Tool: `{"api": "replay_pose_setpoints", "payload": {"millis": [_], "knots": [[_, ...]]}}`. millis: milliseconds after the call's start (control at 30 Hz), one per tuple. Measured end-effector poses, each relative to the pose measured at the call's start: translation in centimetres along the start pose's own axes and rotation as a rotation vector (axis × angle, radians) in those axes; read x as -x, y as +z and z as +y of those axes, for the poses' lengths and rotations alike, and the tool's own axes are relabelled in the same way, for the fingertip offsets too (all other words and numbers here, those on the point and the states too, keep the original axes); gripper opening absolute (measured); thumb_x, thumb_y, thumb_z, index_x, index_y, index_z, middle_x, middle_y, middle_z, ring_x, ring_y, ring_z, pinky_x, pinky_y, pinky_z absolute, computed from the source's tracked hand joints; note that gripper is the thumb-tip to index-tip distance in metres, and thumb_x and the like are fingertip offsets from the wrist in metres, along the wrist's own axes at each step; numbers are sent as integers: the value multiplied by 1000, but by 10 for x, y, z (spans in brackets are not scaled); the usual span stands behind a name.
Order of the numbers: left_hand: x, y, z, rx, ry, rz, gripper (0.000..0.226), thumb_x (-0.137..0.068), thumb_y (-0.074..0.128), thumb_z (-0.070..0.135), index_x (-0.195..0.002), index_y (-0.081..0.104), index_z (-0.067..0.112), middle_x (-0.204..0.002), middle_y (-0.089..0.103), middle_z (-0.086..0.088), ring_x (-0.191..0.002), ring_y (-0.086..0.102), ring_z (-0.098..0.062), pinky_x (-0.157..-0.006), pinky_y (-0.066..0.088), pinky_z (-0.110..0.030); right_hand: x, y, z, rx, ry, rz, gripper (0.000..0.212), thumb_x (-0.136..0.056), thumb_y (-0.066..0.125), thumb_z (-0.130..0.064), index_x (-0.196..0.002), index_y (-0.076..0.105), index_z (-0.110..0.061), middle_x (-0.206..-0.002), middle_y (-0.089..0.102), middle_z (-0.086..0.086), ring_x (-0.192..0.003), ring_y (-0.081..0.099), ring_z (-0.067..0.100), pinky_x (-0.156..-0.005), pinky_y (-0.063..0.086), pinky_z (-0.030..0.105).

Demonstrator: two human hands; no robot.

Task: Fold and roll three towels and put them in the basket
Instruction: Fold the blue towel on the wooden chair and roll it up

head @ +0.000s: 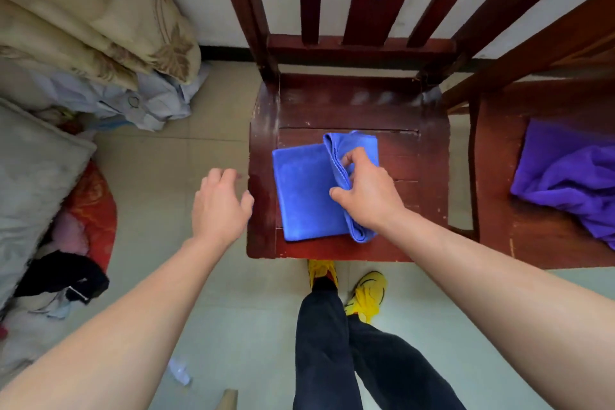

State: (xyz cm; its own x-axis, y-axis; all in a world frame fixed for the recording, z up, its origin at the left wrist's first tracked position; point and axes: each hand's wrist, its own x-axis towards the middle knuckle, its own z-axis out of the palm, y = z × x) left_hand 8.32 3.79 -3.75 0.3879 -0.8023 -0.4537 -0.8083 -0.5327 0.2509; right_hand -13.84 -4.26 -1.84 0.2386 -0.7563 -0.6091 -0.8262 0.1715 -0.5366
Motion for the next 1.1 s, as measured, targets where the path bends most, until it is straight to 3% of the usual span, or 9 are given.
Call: {"api": "replay_pose_setpoints", "payload": {"millis": [200, 300, 400, 600, 700, 767, 867, 1000, 1100], "knots": [[13, 15, -36, 100, -105, -9, 33, -88, 59, 18, -119, 58, 7, -118, 54, -15, -111, 51, -35, -91, 42, -41, -24, 70, -21, 117, -34, -94, 39, -84, 60, -15, -117, 38, -17, -76, 52, 0, -81, 53, 31, -56, 34, 36], [13, 19, -39, 152, -145, -17, 33, -89, 58, 16, -121, 57, 7, -121, 53, -15, -113, 50, -34, -92, 40, -39, -32, 85, -22, 39, -68, -204, 58, -82, 71, -22, -130, 41, -18, -99, 57, 5, -91, 54, 26, -75, 45, 36], [11, 18, -27, 165, -111, 32, 32, -88, 58, 14, -119, 59, 7, -119, 53, -15, -113, 49, -33, -91, 42, -41, -29, 77, -12, -138, -43, -216, 55, -80, 74, -19, -130, 50, -19, -99, 57, 0, -75, 56, 16, -86, 50, 36], [3, 32, 35, -24, 473, 76, 34, -76, 69, 11, -110, 66, 7, -130, 56, -17, -117, 53, -37, -85, 50, -46, -49, 23, 18, -235, 12, 202, 23, -83, 55, -12, -93, 61, -32, -71, 68, 1, -67, 68, 25, -71, 56, 47], [-11, 44, 55, -282, 524, -188, 80, -84, 64, 44, -149, 27, 14, -160, 9, -15, -148, 11, -30, -112, 27, -43, -79, 8, 17, -330, 88, 119, 27, -82, 62, -6, -103, 66, -22, -85, 65, -5, -79, 66, 19, -79, 57, 42], [-22, 48, 56, -384, 415, -279, 103, -80, 65, 55, -153, 5, 13, -161, -10, -12, -149, -5, -28, -117, 18, -44, -96, -2, 16, -518, 235, 52, 30, -84, 63, 0, -113, 64, -10, -91, 63, 0, -76, 60, 12, -68, 54, 28], [-27, 52, 50, -420, 400, -285, 114, -76, 69, 56, -153, -2, 11, -160, -14, -12, -149, -9, -28, -118, 17, -46, -101, -14, 12, -718, 324, 14, 20, -88, 60, -3, -105, 63, -13, -90, 64, 1, -77, 63, 11, -62, 48, 22], [-24, 52, 52, -434, 396, -304, 116, -76, 69, 55, -153, -6, 11, -160, -18, -12, -148, -12, -28, -118, 17, -46, -68, -16, 16, -690, 283, 261, 16, -87, 59, -3, -77, 63, -16, -71, 63, 2, -59, 61, 8, -53, 47, 20], [-24, 52, 55, -443, 383, -308, 116, -77, 69, 55, -152, -7, 11, -159, -20, -12, -148, -13, -29, -118, 18, -46, -19, 3, 32, -620, 347, 54, 12, -85, 61, -6, -73, 64, -9, -70, 64, 7, -56, 62, 11, -53, 48, 24]]}}
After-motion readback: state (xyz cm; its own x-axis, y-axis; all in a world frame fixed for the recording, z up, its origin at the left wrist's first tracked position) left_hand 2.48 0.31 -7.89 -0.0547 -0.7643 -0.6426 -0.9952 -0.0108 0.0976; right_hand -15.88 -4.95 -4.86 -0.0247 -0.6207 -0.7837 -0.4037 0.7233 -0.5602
